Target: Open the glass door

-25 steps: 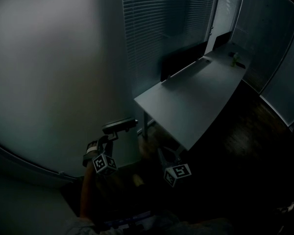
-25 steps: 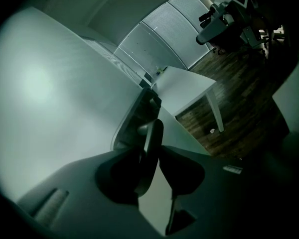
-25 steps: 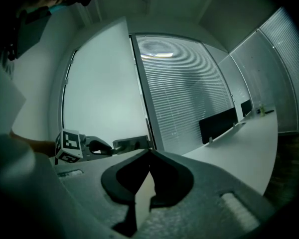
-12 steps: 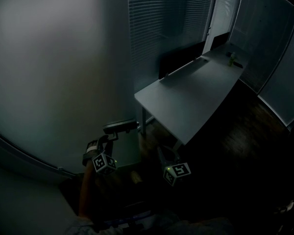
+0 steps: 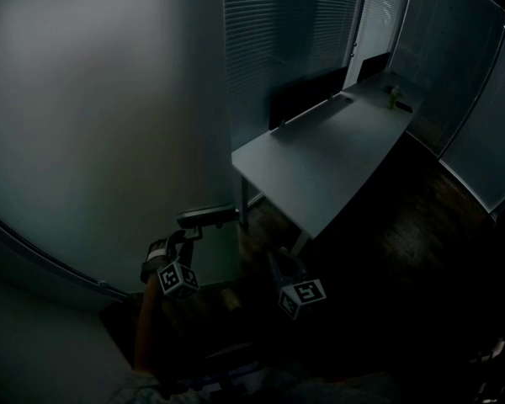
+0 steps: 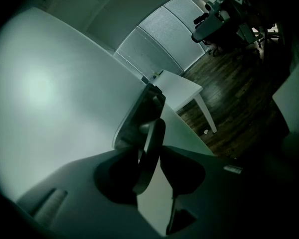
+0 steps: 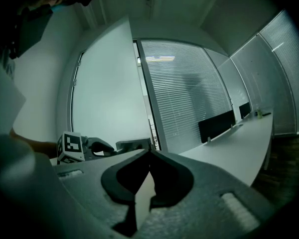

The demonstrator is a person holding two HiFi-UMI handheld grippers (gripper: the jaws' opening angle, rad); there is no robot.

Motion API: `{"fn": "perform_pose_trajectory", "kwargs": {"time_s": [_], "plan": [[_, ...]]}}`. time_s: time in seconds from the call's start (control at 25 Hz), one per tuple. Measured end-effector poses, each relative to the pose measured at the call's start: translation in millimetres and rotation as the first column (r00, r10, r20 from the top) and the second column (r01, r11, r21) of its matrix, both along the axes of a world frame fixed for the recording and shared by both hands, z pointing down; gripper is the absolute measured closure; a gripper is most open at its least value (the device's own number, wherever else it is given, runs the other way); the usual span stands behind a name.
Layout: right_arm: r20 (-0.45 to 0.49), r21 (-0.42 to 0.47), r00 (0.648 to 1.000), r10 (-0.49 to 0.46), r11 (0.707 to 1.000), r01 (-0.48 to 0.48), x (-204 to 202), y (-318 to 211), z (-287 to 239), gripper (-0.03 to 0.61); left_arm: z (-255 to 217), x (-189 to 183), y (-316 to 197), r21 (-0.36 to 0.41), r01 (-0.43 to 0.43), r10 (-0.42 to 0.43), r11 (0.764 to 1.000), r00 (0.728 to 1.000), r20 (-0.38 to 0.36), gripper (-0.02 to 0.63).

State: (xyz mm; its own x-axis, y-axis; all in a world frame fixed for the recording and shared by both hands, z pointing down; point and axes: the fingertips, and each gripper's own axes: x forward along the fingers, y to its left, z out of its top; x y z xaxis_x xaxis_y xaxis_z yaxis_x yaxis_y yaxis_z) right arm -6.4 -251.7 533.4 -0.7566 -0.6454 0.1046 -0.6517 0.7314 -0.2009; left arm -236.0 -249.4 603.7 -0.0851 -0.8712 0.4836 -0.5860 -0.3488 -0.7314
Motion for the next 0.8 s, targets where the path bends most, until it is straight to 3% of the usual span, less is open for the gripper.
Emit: {"fn": "perform_pose_trajectory", "kwargs": {"time_s": [0.8], "plan": [[-0.022,-0.018,0.999,-0.025,1.0,0.025,10.1,41.8,5.4,0.58,5.6,20.9,52.5,0.0,-0.018,0.018,1.0,1.0,-0.006,0.466]]}}
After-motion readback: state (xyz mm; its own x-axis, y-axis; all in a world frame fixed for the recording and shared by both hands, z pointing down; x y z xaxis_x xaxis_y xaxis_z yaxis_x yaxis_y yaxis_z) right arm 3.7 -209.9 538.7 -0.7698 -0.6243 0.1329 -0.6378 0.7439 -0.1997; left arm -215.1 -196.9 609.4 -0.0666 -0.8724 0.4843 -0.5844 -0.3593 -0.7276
